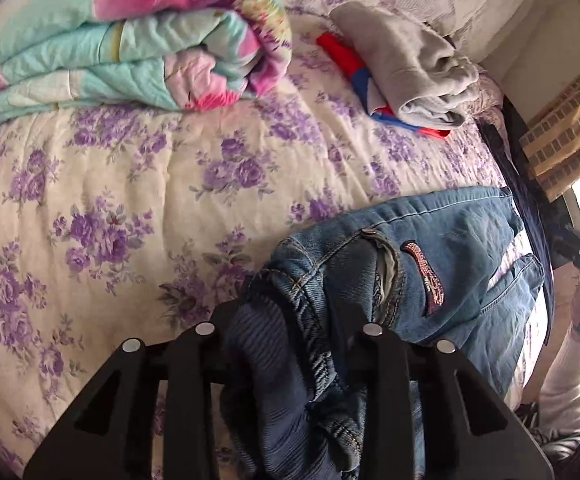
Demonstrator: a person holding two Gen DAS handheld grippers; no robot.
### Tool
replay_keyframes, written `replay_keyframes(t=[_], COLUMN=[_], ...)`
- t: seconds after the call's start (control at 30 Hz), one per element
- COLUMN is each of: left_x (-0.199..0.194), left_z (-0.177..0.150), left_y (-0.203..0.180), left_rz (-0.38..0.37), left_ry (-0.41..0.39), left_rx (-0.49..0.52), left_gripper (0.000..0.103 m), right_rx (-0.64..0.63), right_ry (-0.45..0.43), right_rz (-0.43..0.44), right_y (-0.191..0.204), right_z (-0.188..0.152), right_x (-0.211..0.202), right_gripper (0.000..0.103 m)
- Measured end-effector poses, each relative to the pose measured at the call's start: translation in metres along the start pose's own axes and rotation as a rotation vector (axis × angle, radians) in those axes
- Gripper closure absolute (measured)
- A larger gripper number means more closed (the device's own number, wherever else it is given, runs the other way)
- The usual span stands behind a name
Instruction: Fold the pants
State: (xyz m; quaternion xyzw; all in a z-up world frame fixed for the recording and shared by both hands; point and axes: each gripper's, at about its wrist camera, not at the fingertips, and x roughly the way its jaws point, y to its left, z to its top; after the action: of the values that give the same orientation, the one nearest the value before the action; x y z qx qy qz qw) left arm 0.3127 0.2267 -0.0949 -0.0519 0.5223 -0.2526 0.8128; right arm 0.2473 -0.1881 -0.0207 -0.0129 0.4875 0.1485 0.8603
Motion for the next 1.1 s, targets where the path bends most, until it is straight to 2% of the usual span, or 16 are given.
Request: replay_keyframes(t=[0.07,0.13,0.2,0.33,0.47,0.57,0.6,0.63,0.67,0.73,0.83,0.93,1.0,1.07,1.1], left_x=[-0.011,-0.020,-0.025,-0.030,-0.031,-0.029,-0.028,-0.026,-0.024,-0.022,-0.029,-0.049,-0.062,-0.073,-0.079], left_z=[-0.006,-0.011,-0.012,-0.013,-0.012,-0.012,-0.013,-0.013,-0.012,-0.009,-0.004,-0.007,-0.014,-0.026,-0.032], left_y=[-0.012,-0.019,-0.021,-0.021,-0.021,-0.021,-0.020,-0.019,-0.018,-0.016,-0.018,-0.032,-0.044,-0.057,-0.063], left_rz=[0.016,0.017,0.004,-0.021,-0.041,-0.050,-0.045,-0.037,-0.029,-0.018,-0.024,-0.039,-0.043,-0.049,-0.060], left_ry=[-0.090,-0.142,-0.165,-0.191,-0.208,-0.215,-0.212,-0.207,-0.202,-0.198,-0.216,-0.250,-0.263,-0.272,-0.278], left_rx=[0.088,0.155,0.175,0.186,0.196,0.198,0.196,0.193,0.188,0.163,0.125,0.136,0.165,0.192,0.200], left_gripper=[0.072,0.072,0.072,0.072,0.072,0.072,0.072,0.072,0.072,0.072,0.073,0.074,0.075,0.078,0.078], right_rx=[-0.153,-0.300,-0.400,-0.500,-0.569,-0.537,-0.519,-0.518,-0.520,-0.550,-0.516,-0.495,-0.489,-0.483,-0.493], right_ry=[0.064,0.148,0.215,0.339,0.426,0.507,0.503,0.489,0.491,0.391,0.280,0.195,0.158,0.141,0.134], right_rz=[0.168,0.267,0.279,0.349,0.416,0.486,0.502,0.537,0.593,0.537,0.443,0.339,0.353,0.405,0.403], right_y=[0.033,0.065,0.091,0.120,0.136,0.135,0.135,0.136,0.137,0.140,0.141,0.146,0.147,0.146,0.152], right_z=[0.042,0.076,0.101,0.131,0.137,0.130,0.126,0.124,0.122,0.120,0.122,0.115,0.103,0.091,0.084], right_x=[0.034,0.070,0.105,0.164,0.204,0.232,0.235,0.231,0.224,0.199,0.163,0.122,0.089,0.063,0.055], right_gripper=[0.022,0.020,0.020,0.020,0.020,0.020,0.036,0.059,0.087,0.088,0.089,0.093,0.101,0.102,0.102])
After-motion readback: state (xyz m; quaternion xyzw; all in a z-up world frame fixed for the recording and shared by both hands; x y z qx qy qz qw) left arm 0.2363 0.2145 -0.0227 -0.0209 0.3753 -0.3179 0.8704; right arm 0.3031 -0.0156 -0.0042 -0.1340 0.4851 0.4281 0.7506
